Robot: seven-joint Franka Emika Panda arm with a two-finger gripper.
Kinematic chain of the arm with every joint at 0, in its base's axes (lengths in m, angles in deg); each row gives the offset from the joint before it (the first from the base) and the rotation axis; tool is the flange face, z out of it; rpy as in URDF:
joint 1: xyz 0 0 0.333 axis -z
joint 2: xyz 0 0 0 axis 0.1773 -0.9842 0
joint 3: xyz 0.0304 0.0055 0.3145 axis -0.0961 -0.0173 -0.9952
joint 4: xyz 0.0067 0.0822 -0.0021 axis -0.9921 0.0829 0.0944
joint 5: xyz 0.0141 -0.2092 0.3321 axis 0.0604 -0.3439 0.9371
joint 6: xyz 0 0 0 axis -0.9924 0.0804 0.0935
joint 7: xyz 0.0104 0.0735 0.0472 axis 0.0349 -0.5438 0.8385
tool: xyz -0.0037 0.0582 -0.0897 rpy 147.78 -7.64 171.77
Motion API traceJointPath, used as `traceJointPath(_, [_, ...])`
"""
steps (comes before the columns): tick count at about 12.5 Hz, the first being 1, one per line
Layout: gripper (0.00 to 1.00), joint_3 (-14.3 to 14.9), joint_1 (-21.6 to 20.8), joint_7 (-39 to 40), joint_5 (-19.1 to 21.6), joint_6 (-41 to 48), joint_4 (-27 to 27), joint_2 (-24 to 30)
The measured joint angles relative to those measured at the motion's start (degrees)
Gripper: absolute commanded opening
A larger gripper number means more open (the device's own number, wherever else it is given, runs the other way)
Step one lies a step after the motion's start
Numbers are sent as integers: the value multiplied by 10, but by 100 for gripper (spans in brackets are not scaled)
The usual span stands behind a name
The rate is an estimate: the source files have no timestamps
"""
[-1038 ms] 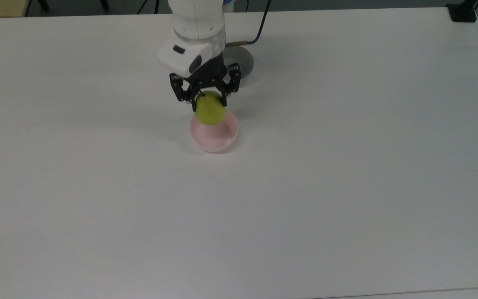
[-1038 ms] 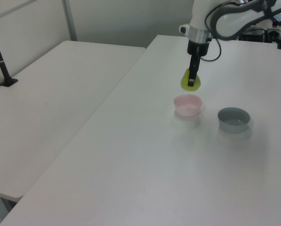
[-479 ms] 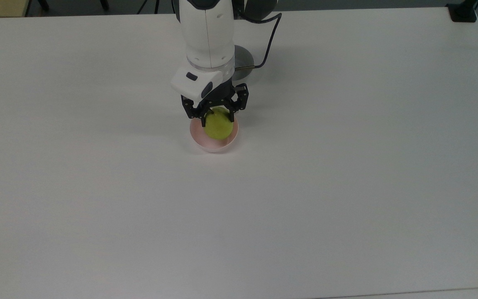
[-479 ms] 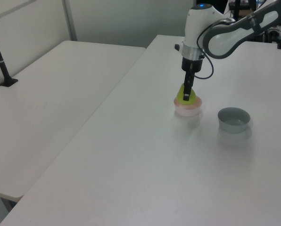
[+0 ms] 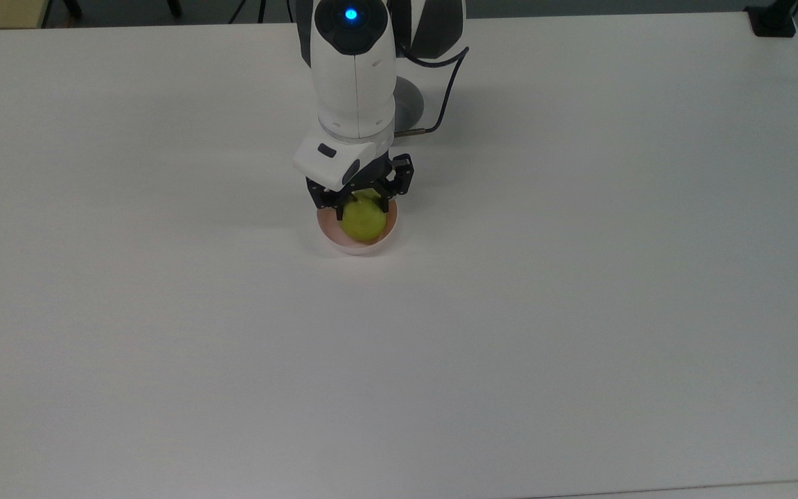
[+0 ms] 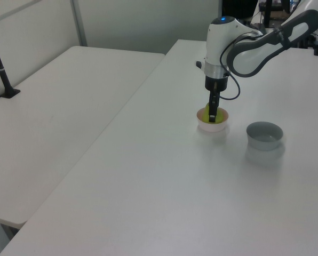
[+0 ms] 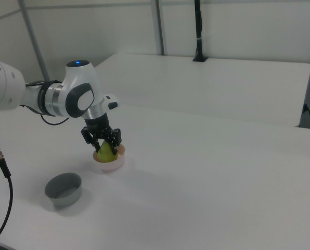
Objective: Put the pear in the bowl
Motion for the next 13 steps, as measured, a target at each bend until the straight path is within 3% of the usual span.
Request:
traceJointPath(8, [100, 6, 7, -13, 0, 9, -13, 27])
traceJointPath(13, [100, 9, 21, -16, -5, 158, -72, 83])
